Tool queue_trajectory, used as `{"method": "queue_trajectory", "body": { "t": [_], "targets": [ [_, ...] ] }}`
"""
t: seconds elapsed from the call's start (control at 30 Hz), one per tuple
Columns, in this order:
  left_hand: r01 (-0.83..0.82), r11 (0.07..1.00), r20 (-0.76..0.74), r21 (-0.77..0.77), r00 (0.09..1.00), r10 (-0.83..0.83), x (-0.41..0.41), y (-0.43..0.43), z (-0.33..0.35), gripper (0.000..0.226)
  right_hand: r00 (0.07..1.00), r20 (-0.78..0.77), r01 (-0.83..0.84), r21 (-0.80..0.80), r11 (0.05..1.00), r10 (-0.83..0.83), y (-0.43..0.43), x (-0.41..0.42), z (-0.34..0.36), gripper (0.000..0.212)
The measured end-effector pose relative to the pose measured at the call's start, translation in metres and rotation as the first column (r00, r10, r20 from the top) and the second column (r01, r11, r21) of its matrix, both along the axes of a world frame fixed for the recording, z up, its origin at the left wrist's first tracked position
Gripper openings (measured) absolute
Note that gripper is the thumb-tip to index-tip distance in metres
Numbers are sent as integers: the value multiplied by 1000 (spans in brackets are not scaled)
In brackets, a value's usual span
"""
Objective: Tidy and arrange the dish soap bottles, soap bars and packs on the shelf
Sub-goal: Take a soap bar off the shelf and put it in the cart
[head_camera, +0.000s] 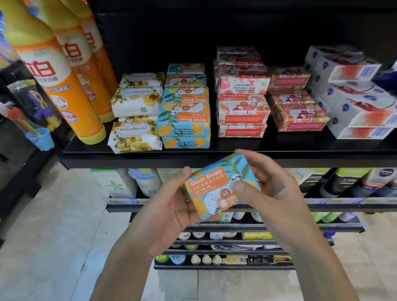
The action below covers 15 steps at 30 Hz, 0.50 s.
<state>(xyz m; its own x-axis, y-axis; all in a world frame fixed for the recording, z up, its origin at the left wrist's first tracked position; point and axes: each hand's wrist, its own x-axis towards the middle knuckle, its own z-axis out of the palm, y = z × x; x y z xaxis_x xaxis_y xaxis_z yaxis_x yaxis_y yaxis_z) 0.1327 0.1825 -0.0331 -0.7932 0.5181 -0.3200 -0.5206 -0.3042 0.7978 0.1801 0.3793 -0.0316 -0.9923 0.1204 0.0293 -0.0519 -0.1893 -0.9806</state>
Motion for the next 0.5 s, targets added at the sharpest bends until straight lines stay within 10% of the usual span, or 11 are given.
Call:
{"method": "queue_trajectory", "body": {
  "t": [0.27,0.5],
  "targets": [
    [-131,989,-281,-70,954,106,-2,2,-5,24,987,160,-10,78,997,-3,3,0,5,51],
    [-112,990,-404,-85,912,68,-3,-1,-3,45,988,141,55,87,995,-67,0,0,10,58]
  ]
}}
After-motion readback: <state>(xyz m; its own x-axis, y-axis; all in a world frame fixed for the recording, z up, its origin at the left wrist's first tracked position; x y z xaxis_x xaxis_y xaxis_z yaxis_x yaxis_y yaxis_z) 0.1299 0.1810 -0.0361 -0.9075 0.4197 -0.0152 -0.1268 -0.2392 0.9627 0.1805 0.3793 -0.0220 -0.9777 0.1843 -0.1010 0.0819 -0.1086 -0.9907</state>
